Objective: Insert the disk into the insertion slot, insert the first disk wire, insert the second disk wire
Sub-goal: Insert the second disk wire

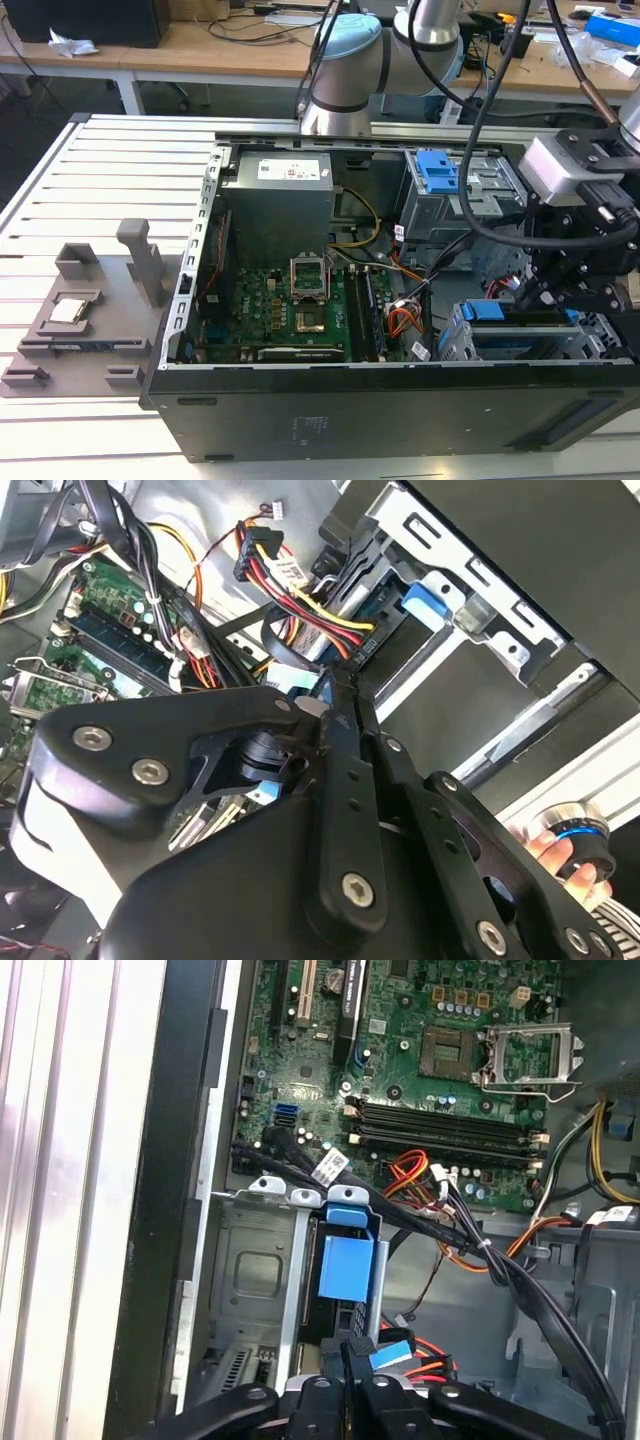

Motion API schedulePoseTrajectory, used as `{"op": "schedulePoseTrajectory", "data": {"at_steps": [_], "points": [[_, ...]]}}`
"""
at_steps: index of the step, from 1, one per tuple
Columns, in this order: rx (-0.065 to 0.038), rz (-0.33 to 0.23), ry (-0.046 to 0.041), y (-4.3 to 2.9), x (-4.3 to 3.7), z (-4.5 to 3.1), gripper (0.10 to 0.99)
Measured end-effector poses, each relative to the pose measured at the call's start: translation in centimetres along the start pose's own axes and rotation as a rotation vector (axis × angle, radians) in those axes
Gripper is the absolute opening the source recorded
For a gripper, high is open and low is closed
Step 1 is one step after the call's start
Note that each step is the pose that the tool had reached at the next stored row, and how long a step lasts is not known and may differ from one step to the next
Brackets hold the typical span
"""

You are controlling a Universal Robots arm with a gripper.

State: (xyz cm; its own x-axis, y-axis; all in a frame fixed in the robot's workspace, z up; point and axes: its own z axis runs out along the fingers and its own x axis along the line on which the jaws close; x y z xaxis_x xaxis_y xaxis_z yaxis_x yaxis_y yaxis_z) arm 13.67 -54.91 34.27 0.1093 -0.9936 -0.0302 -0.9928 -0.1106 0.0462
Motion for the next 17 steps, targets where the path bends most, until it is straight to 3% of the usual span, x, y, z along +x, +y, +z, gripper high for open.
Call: {"op": "schedulePoseTrajectory", "data": {"at_steps": [2,5,8,9,11,12,14,17], "points": [[0.000,0.001,0.0000,0.02,0.22,-0.07,0.149],[0.002,0.001,0.0005,0.09,0.23,-1.19,0.149],[0.002,0.001,0.0001,0.10,0.23,-1.21,0.149],[0.002,0.001,0.0002,0.10,0.23,-1.21,0.161],[0.002,0.001,0.0003,0.12,0.20,-1.22,0.282],[0.002,0.001,0.0009,0.14,0.08,-1.22,0.282],[0.001,0.000,0.0117,0.19,-0.95,-1.23,0.282],[0.000,-0.004,0.0219,0.28,-1.76,-1.15,0.282]]}}
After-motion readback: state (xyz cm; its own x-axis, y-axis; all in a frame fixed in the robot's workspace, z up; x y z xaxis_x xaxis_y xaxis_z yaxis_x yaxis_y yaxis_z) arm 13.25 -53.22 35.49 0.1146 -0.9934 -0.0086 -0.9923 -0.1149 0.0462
